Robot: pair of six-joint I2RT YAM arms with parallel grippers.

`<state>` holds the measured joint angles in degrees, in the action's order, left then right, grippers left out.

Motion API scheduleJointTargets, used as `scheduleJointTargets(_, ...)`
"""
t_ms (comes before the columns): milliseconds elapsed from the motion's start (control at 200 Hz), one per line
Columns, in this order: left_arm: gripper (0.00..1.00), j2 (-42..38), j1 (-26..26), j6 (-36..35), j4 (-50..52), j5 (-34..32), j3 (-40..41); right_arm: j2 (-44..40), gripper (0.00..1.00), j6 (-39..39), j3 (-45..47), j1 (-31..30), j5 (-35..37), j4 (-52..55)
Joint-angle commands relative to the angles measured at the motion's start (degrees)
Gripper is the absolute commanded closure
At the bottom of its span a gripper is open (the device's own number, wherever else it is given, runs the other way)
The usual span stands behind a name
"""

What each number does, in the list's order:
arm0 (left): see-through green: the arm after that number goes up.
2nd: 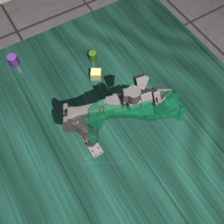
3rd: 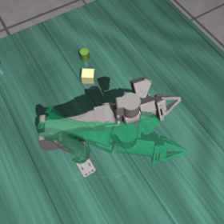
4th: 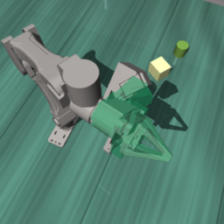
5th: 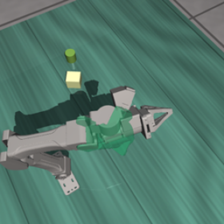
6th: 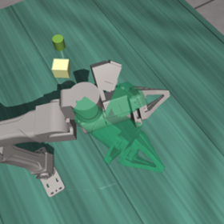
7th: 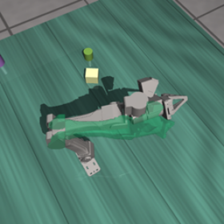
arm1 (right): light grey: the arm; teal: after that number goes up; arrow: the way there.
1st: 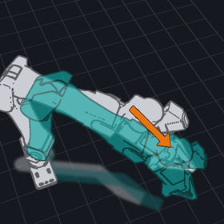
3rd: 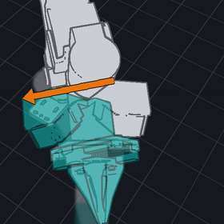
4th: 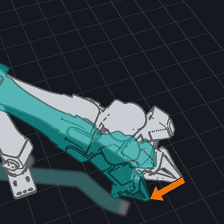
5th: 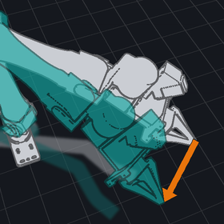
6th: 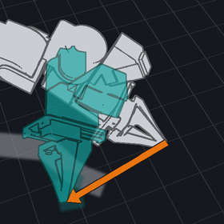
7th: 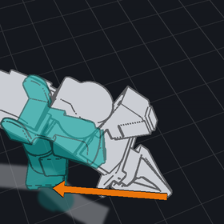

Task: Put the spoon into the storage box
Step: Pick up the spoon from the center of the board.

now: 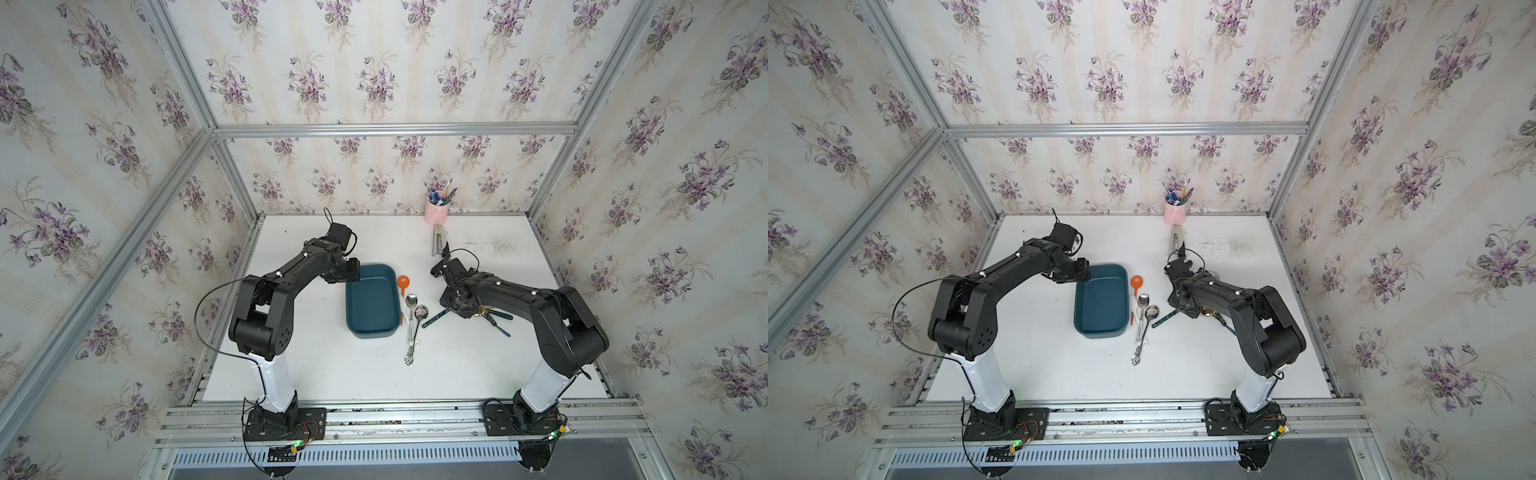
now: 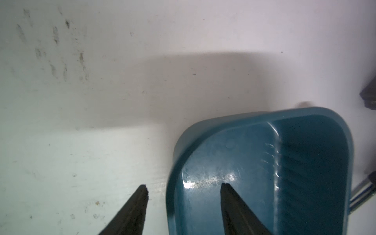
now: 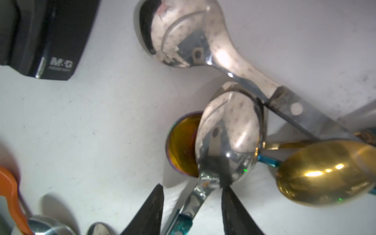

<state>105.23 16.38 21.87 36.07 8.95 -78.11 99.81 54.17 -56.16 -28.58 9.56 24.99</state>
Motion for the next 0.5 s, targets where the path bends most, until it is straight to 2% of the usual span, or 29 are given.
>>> scheduleJointTargets(0,0.35,-4.33,-0.12,-0.15,-1.25,-1.59,2.29,1.08,0.54,-0.12,-0.33,-0.16,-2.95,-0.37)
scheduleJointTargets(375,0.32,-11.42,-0.12,-1.99,0.84,-5.52,5.60,5.73,0.56,-2.99,-4.88,-1.83,-5.14,1.76)
scheduleJointTargets(460,0.32,-11.71,-0.12,-1.94,0.93,-5.62,6.11,6.90,0.58,-4.62,-5.53,-1.83,-4.82,2.79)
scheduleJointTargets(495,0.32,-11.87,-0.12,-1.99,0.89,-5.61,6.31,7.37,0.61,-5.60,-5.92,-1.78,-4.27,3.55)
